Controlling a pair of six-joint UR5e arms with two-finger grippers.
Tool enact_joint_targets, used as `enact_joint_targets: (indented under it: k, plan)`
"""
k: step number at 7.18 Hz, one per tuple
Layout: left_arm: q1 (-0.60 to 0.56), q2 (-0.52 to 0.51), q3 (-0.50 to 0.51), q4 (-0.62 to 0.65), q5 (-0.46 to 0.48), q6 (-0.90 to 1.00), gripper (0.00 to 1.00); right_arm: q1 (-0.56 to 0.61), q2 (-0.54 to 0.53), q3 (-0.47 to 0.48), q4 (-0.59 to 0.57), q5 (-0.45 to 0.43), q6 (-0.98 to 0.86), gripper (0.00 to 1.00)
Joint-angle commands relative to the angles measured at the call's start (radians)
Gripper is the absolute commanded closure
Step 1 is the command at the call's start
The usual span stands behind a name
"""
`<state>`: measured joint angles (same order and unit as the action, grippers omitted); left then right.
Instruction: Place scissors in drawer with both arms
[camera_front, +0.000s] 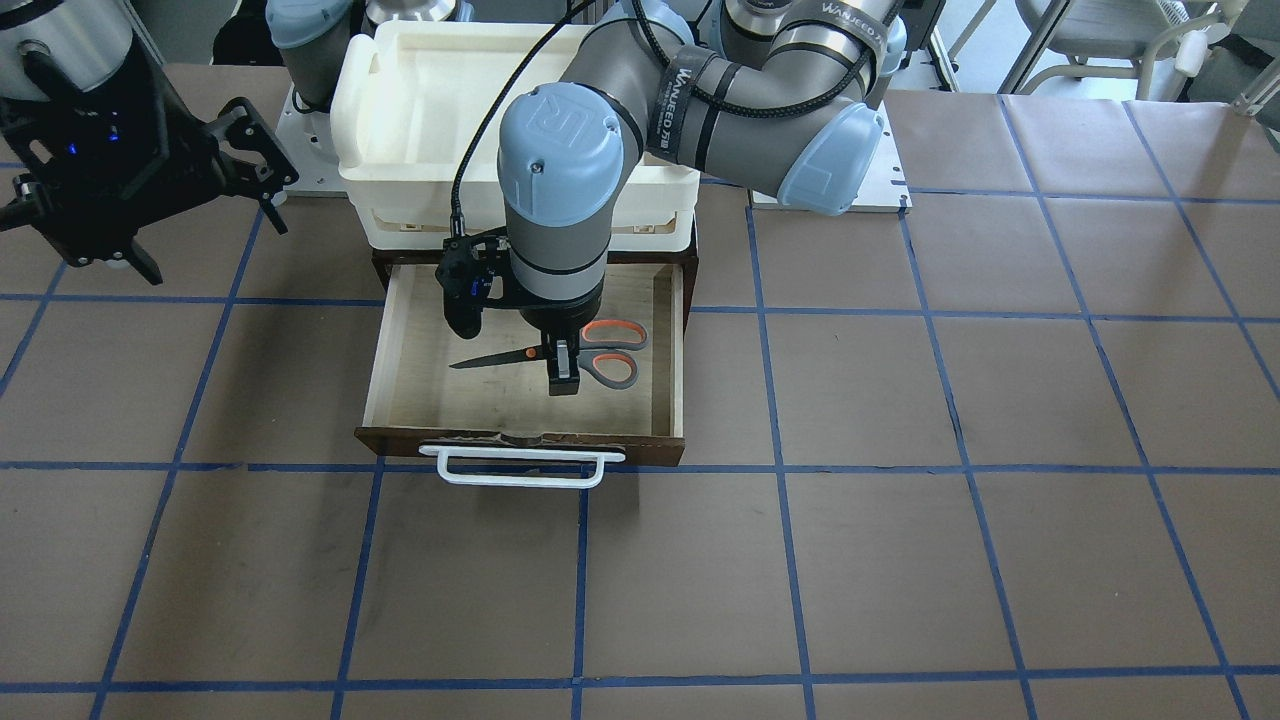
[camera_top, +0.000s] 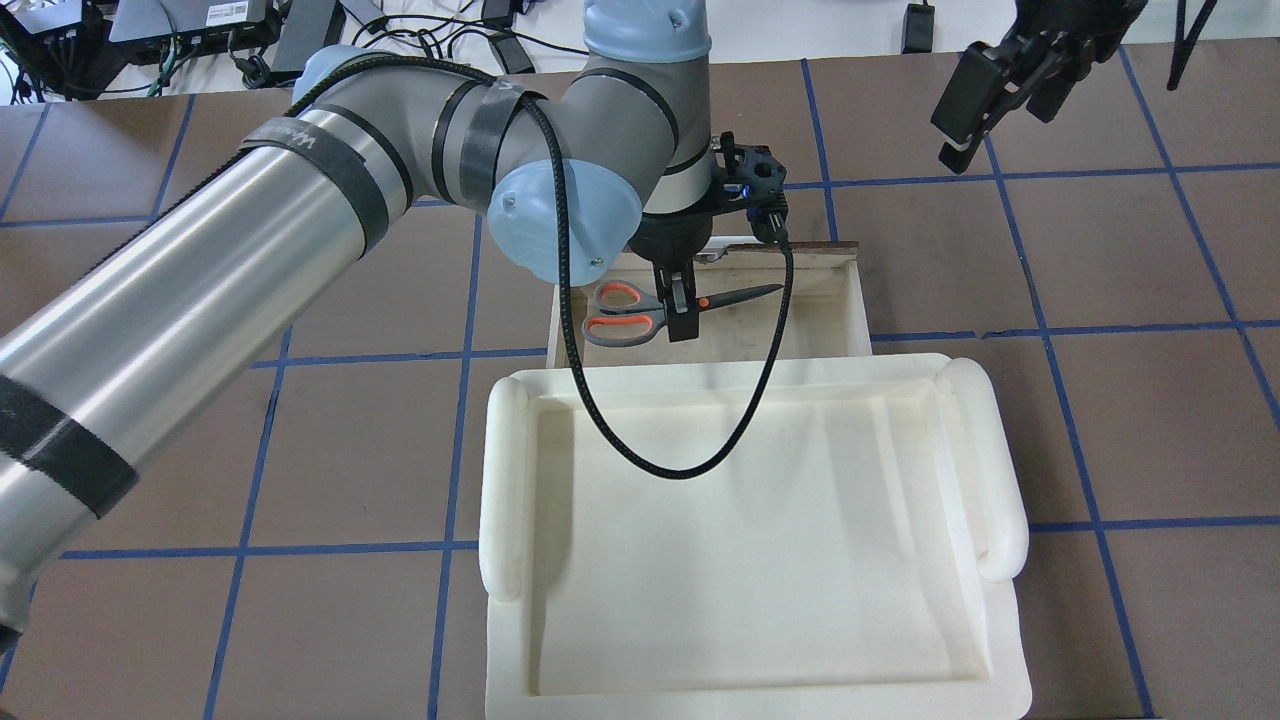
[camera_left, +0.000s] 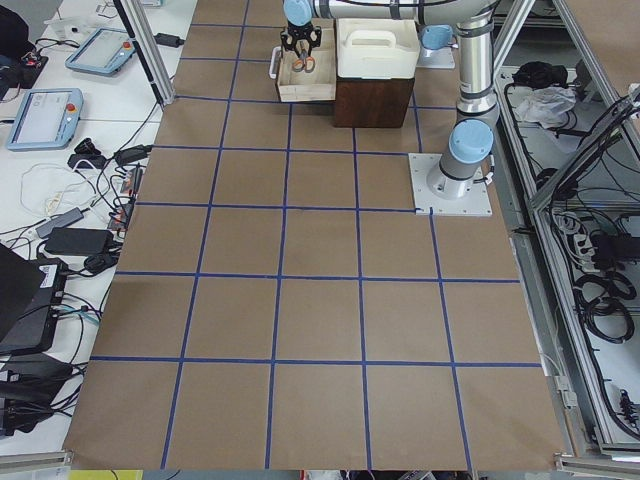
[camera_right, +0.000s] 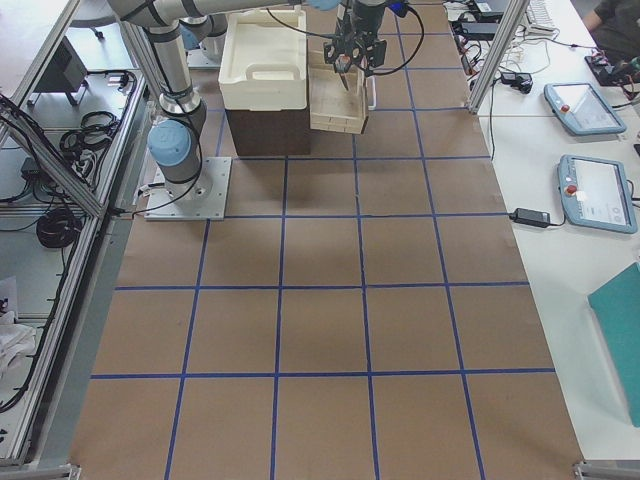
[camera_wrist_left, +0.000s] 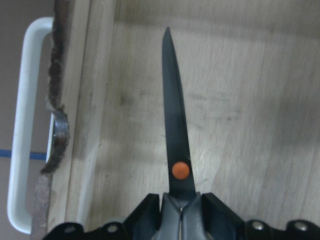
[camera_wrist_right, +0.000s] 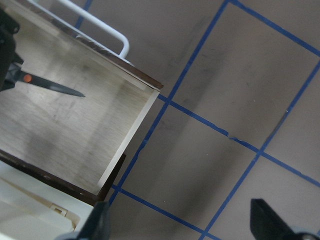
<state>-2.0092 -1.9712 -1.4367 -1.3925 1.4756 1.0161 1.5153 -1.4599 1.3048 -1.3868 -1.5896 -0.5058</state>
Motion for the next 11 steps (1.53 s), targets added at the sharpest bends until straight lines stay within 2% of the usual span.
enact_joint_targets:
  k: [1, 3, 5, 6, 7, 8, 9, 11]
  plan:
    - [-0.029, -0.015, -0.008, -0.005, -0.014, -0.042, 0.96, 0.003, 0.007, 0.036, -0.134, -0.04, 0.166, 0.0]
    - [-0.04, -0.017, -0.03, -0.003, -0.015, -0.048, 0.95, 0.037, 0.018, 0.077, -0.245, -0.035, 0.325, 0.0]
    - [-0.048, -0.021, -0.04, 0.003, -0.015, -0.045, 0.9, 0.043, 0.035, 0.077, -0.254, -0.035, 0.352, 0.0]
    - [-0.049, -0.02, -0.039, 0.004, -0.015, -0.047, 0.8, 0.043, 0.039, 0.076, -0.261, -0.035, 0.369, 0.0]
    - [-0.049, -0.02, -0.039, 0.006, -0.017, -0.05, 0.64, 0.043, 0.039, 0.077, -0.265, -0.03, 0.375, 0.0]
    - [-0.049, -0.02, -0.039, -0.003, -0.014, -0.051, 0.15, 0.045, 0.041, 0.079, -0.265, -0.029, 0.375, 0.0]
    - [-0.049, -0.015, -0.039, -0.005, -0.014, -0.053, 0.0, 0.045, 0.041, 0.079, -0.264, -0.011, 0.416, 0.0]
    - [-0.049, -0.005, -0.039, -0.003, -0.014, -0.059, 0.0, 0.046, 0.041, 0.079, -0.258, 0.014, 0.444, 0.0]
